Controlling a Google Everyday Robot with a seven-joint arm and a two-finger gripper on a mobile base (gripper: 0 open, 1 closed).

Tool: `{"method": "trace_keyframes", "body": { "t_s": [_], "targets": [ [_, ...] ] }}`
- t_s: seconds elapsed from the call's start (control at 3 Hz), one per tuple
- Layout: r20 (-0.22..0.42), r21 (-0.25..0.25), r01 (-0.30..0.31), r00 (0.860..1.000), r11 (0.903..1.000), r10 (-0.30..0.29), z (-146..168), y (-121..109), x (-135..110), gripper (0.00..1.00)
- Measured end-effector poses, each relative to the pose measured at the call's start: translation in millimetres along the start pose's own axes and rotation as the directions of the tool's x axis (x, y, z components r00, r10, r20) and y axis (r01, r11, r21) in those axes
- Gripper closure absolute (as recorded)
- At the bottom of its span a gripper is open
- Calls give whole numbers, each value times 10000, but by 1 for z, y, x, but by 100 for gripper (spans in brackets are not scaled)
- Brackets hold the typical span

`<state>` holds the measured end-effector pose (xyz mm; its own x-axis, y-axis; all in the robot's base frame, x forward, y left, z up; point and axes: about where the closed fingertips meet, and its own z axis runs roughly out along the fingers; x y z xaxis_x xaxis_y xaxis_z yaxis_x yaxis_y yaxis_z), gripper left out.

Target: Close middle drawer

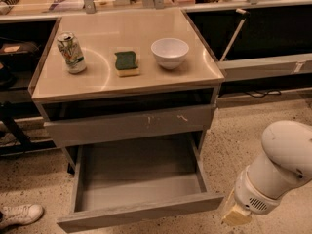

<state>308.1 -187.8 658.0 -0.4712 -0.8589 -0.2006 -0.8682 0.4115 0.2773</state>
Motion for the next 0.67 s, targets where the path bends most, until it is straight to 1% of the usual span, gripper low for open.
{"method": "trace_keyframes", "body": {
  "t_s": [0.33, 0.67],
  "targets": [
    [-4, -116, -99, 10000, 9999, 99, 11, 0, 2, 100],
    [50, -832, -800, 9967, 9933, 807, 92, -10, 19, 100]
  ]
}}
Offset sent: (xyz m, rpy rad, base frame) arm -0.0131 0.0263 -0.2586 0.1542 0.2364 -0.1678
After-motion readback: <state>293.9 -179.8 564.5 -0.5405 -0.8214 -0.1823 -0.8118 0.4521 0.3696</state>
